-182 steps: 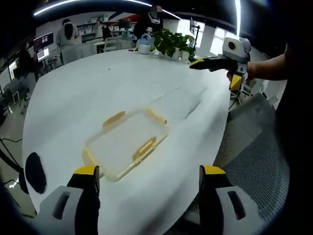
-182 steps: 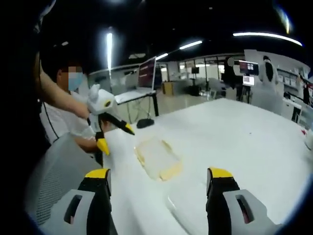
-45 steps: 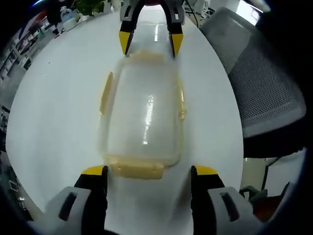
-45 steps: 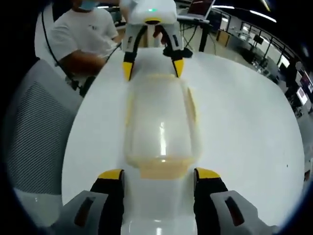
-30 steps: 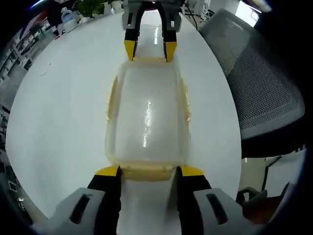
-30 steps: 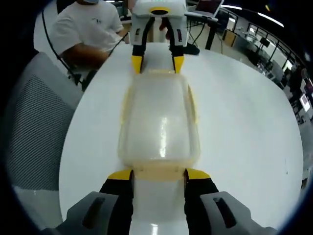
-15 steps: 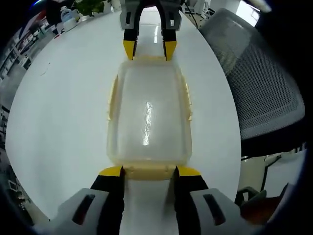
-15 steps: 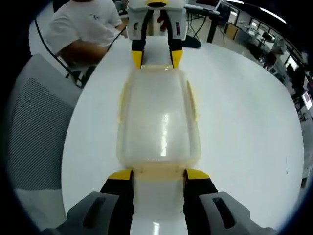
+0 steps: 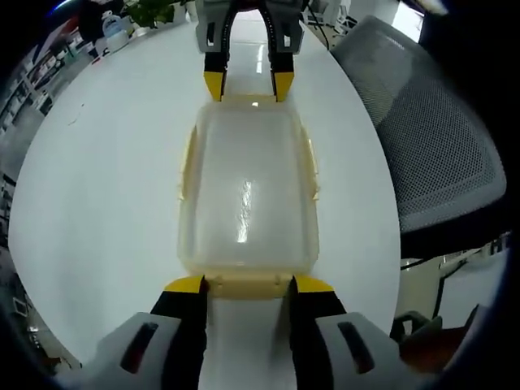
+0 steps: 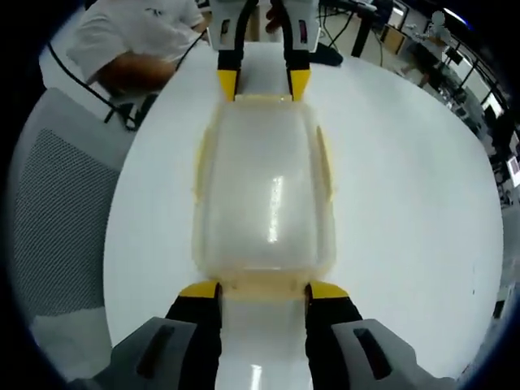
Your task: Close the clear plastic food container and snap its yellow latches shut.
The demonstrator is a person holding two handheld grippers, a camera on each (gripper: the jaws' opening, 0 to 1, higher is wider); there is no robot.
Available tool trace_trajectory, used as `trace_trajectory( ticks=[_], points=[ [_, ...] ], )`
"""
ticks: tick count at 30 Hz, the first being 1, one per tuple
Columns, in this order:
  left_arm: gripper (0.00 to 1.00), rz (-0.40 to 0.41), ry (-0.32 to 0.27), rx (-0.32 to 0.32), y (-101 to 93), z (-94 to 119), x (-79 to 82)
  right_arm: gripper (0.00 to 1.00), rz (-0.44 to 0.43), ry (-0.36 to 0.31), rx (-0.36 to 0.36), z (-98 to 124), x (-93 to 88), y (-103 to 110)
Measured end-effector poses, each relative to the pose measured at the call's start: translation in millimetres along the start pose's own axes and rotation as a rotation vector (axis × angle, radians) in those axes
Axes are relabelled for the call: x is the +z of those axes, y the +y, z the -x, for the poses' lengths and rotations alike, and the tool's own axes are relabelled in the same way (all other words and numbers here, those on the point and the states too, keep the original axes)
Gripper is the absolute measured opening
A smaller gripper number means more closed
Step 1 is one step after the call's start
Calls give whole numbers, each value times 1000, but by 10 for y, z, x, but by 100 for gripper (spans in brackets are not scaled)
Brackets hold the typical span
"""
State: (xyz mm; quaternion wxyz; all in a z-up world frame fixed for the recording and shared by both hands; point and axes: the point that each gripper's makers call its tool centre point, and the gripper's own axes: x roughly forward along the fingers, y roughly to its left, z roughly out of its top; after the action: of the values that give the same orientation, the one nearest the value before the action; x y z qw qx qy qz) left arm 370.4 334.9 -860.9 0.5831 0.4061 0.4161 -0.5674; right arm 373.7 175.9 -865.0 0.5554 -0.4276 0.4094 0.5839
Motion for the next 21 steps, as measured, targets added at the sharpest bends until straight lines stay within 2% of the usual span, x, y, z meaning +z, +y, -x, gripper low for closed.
trace_trajectory(
  ticks=[4, 8, 10, 14, 21],
  points=[
    [39, 0, 19, 2, 5, -6, -3, 40, 4, -6, 1, 0, 2, -2],
    [40, 3, -13, 3, 7, 5, -17, 40, 10, -14, 4, -1, -3, -8],
    [39, 2, -33, 3, 13, 7, -22, 40, 12, -40, 3, 3, -5, -21],
    [39, -7, -8, 4, 2, -7, 9, 40, 6, -68, 2, 2, 2, -18],
    [38, 1, -26, 4, 8, 5, 2, 38, -2, -81, 3, 7, 18, -19]
  ],
)
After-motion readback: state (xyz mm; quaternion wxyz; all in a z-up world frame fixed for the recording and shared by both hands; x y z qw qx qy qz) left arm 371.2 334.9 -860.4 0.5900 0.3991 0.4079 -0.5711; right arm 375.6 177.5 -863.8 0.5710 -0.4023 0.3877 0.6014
